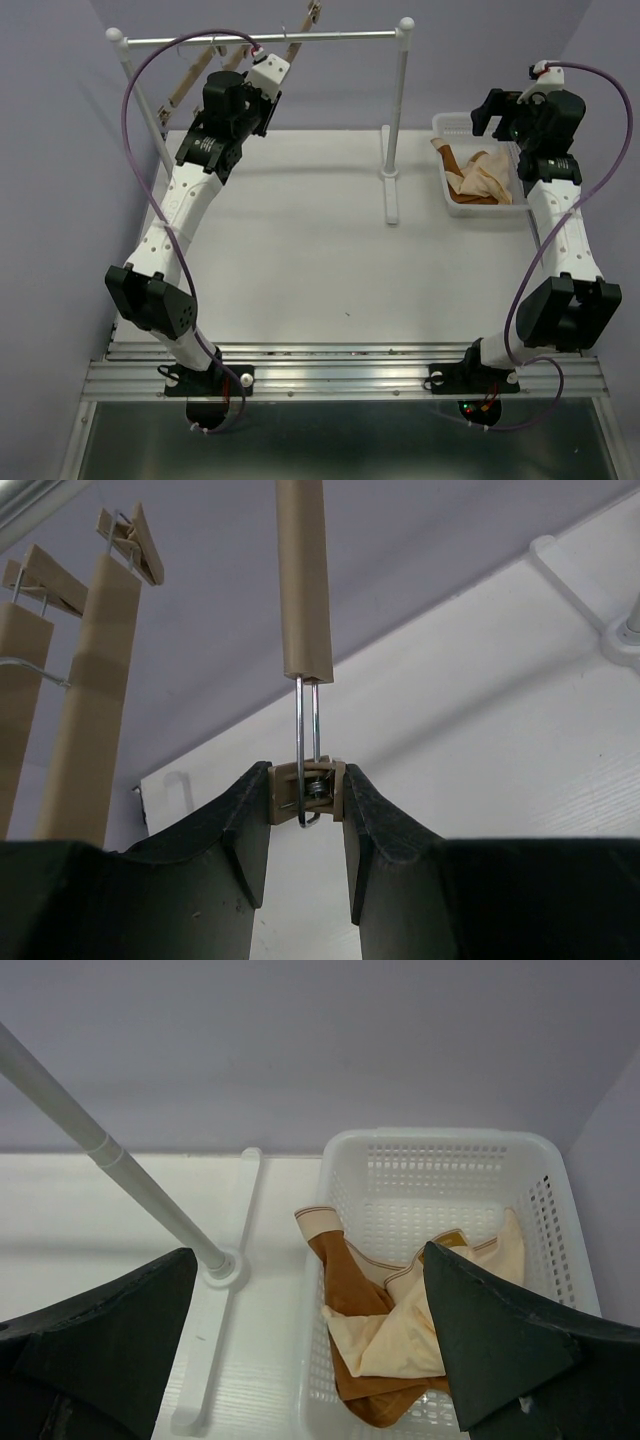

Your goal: Remove the underwear clipped to the hanger

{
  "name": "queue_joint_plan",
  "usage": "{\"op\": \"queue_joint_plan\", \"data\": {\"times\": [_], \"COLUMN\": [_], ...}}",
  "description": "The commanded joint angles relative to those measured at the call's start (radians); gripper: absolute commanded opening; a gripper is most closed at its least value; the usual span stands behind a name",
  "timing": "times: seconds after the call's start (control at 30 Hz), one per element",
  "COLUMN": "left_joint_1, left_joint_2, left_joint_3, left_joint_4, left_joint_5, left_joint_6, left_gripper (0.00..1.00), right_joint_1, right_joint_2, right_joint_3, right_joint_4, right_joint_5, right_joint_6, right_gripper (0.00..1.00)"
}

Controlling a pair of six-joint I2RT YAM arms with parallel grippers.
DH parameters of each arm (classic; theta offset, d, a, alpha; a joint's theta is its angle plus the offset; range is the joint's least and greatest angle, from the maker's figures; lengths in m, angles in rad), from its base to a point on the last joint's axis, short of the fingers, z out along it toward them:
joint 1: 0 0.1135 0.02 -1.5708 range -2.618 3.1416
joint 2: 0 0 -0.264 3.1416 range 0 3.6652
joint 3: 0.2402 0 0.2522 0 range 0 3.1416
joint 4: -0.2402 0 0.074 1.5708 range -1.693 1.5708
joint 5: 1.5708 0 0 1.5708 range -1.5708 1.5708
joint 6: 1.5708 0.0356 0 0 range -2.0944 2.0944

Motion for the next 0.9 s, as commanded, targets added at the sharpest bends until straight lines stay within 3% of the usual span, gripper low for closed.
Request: {"op": "queue_joint_plan", "data": {"times": [0.0,0.2,0.5,0.6,0.7,0.73,0.77,0.8,0.83,0.87], "left_joint_1": [0.038,0.055,0.055,0.055,0.055,0.055,0.053,0.050,0.049,0.044], "left_joint_2": [0.019,0.038,-0.068,-0.091,-0.108,-0.117,-0.123,-0.135,-0.142,-0.149], "left_joint_3": [0.097,0.077,-0.170,-0.177,-0.206,-0.222,-0.228,-0.236,-0.249,-0.257], "left_joint_4": [0.013,-0.008,0.122,0.115,0.119,0.119,0.116,0.114,0.118,0.119], "left_joint_5": [0.060,0.029,0.005,-0.084,-0.087,-0.072,-0.060,-0.052,-0.044,-0.040], "left_joint_6": [0.006,-0.052,-0.167,-0.275,-0.393,-0.416,-0.416,-0.474,-0.486,-0.500], "left_gripper": [0.00,0.00,0.00,0.00,0.00,0.05,0.17,0.48,0.85,0.99], "right_joint_1": [-0.005,-0.005,-0.005,-0.005,-0.005,-0.005,-0.005,-0.005,-0.005,-0.005], "right_joint_2": [-0.046,-0.056,-0.070,-0.076,-0.081,-0.082,-0.085,-0.087,-0.087,-0.090], "right_joint_3": [-0.012,-0.026,-0.048,-0.057,-0.063,-0.065,-0.066,-0.066,-0.066,-0.065], "right_joint_4": [0.070,0.073,0.074,0.074,0.076,0.074,0.074,0.076,0.074,0.074], "right_joint_5": [-0.022,-0.017,-0.034,-0.028,-0.005,-0.005,-0.006,-0.014,-0.015,-0.017], "right_joint_6": [0.011,0.008,0.016,0.028,0.056,0.065,0.070,0.073,0.077,0.080], "right_gripper": [1.00,1.00,1.00,1.00,1.00,1.00,1.00,1.00,1.00,1.00]}}
